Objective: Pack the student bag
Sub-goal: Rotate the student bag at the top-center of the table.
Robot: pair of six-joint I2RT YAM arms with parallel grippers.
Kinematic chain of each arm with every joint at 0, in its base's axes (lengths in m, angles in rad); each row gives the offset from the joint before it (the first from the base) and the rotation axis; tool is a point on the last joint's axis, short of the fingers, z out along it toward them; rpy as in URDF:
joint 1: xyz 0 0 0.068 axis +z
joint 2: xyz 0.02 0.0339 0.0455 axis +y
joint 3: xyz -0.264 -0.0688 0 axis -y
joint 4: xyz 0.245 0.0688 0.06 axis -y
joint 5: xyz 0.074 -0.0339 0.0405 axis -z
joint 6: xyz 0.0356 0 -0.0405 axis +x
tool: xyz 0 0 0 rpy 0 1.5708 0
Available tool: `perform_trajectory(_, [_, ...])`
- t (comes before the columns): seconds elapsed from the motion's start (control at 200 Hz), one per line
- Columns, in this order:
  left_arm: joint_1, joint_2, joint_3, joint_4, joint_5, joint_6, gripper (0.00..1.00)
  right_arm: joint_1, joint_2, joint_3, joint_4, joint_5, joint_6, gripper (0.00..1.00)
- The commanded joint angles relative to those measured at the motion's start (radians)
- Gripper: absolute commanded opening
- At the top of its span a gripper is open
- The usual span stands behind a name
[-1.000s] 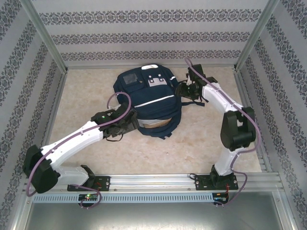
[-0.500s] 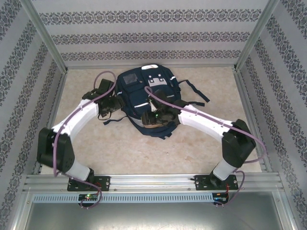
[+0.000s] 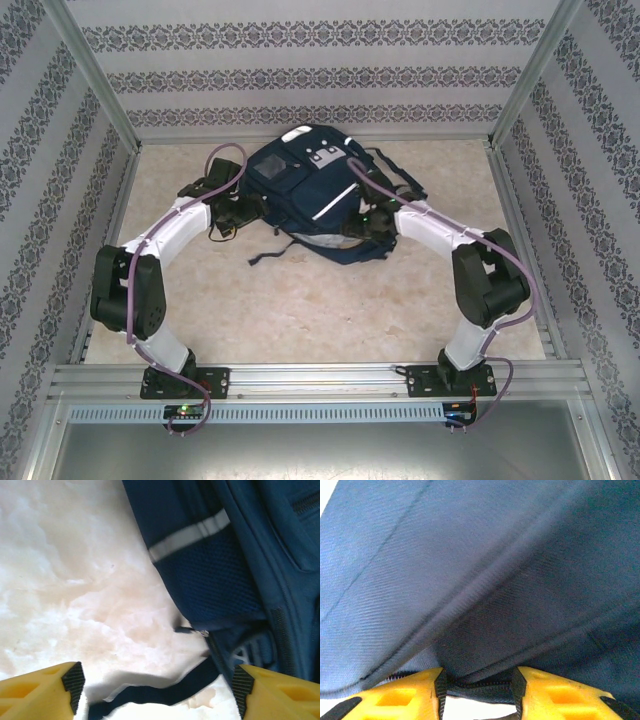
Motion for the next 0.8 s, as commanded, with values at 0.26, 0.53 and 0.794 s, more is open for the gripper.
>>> perform_trajectory(0.26, [-0.01, 0.126, -0.052, 0.237, 0.19, -0.142, 0.7, -0.139, -0.118, 0.043, -0.102, 0.086, -0.137, 0.48])
perform_trajectory(0.53, [-0.043, 0.22, -0.074, 0.464, 0.174, -0.292, 0.72, 0.04, -0.265, -0.078, 0.018, 0.11, -0.087, 0.51])
perform_trajectory(0.794, [-0.061, 0.332, -0.074, 0.61, 0.146, -0.383, 0.55, 0.283, -0.275, -0.146, 0.15, 0.205, -0.08, 0.56])
